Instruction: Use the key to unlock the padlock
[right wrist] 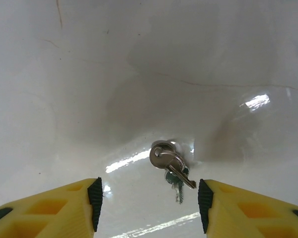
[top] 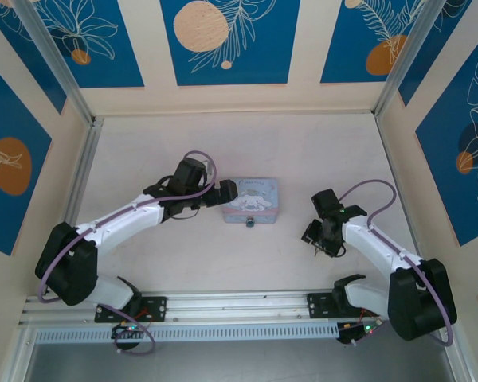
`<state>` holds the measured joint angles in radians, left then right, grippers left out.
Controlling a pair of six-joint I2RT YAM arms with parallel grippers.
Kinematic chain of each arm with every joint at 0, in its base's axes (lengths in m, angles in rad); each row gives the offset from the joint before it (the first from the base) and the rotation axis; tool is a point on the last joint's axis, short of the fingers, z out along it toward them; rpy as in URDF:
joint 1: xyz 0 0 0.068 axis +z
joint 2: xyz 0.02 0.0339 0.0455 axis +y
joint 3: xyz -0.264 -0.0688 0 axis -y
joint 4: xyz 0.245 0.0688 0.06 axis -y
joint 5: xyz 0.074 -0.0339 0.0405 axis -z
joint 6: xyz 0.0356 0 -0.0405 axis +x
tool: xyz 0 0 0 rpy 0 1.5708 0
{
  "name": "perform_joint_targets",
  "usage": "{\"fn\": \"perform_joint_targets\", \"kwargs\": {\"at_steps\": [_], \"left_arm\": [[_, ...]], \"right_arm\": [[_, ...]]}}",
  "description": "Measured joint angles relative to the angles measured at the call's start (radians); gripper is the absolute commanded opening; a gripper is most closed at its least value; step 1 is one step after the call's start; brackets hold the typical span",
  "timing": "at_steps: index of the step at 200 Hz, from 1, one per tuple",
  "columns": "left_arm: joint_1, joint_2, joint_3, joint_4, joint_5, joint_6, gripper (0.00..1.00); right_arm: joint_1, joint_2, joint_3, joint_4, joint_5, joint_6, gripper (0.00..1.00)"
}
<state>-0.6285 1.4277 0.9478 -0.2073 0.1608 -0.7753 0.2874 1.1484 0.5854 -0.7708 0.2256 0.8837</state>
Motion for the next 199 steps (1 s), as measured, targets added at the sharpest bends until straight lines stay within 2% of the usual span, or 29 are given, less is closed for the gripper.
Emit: {"fn": "perform_joint_targets", "kwargs": {"at_steps": [90,118,149,186,199], "left_arm": [[0.0,0.001,0.0,0.006,0.018,0.0,1.0],[0.0,0.006,0.0,0.01,0.023,0.0,1.0],[0.0,0.022,0.002,0.014,0.027,0.0,1.0],[0.0,0.025,0.002,0.019,0.031,0.0,1.0],[0.0,0.025,0.002,0.02,0.031,0.0,1.0]], "right_arm": [[0.0,0.084,-0.019,0.066,0.0,0.015,0.49],[0.001,0.085,-0.022,0.063,0.005,0.019,0.38],[0.027,0.085,-0.023,0.064,0.012,0.026,0.35],[0.075,0.085,-0.022,0.078,0.004,0.043,0.22],[0.096,0.085,-0.022,0.09,-0.009,0.047,0.21]]}}
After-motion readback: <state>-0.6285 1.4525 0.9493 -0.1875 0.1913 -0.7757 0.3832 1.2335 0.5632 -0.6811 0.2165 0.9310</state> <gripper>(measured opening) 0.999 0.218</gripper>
